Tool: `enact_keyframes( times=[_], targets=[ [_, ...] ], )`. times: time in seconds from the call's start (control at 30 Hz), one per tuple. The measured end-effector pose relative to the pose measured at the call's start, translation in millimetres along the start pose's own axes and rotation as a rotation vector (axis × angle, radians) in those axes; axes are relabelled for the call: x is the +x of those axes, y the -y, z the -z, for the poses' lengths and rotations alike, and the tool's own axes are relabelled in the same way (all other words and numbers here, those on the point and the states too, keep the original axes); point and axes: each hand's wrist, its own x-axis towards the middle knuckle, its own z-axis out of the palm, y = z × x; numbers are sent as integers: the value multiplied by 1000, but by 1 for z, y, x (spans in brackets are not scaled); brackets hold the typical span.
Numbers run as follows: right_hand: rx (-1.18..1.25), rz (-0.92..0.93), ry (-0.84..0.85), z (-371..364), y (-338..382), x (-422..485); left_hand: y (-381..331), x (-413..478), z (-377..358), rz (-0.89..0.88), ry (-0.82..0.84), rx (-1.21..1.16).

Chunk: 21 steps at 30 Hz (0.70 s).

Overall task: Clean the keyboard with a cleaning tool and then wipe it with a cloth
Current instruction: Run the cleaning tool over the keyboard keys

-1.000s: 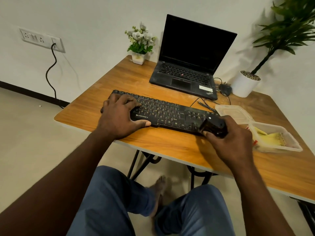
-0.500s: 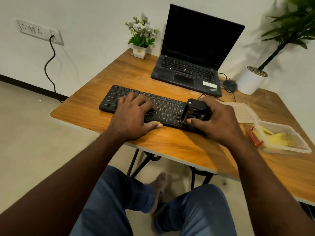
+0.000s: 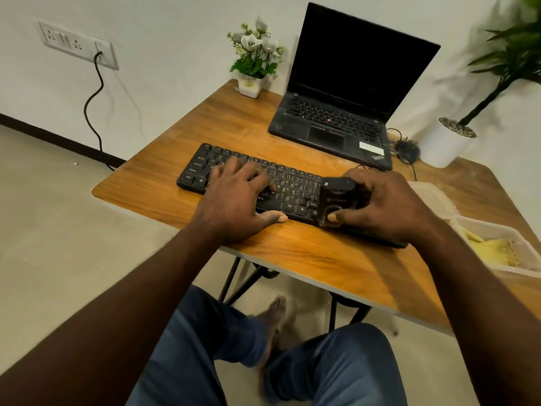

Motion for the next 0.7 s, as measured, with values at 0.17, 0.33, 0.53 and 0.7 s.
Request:
enact_keyframes(
  times=[0.17,0.33,0.53,0.7],
  targets=[
    [35,-24,67,4,-2,0,-1,-1,-1,-5,-9,0],
    [99,-108,-155,27,-22,10,-2,-1,1,2,-3,4],
    [96,-132,-183,12,-36,25,-2,-1,1,10,5,12],
    [110,-124,54,25,-31,18,-2,-1,0,9,-3,19]
  ],
)
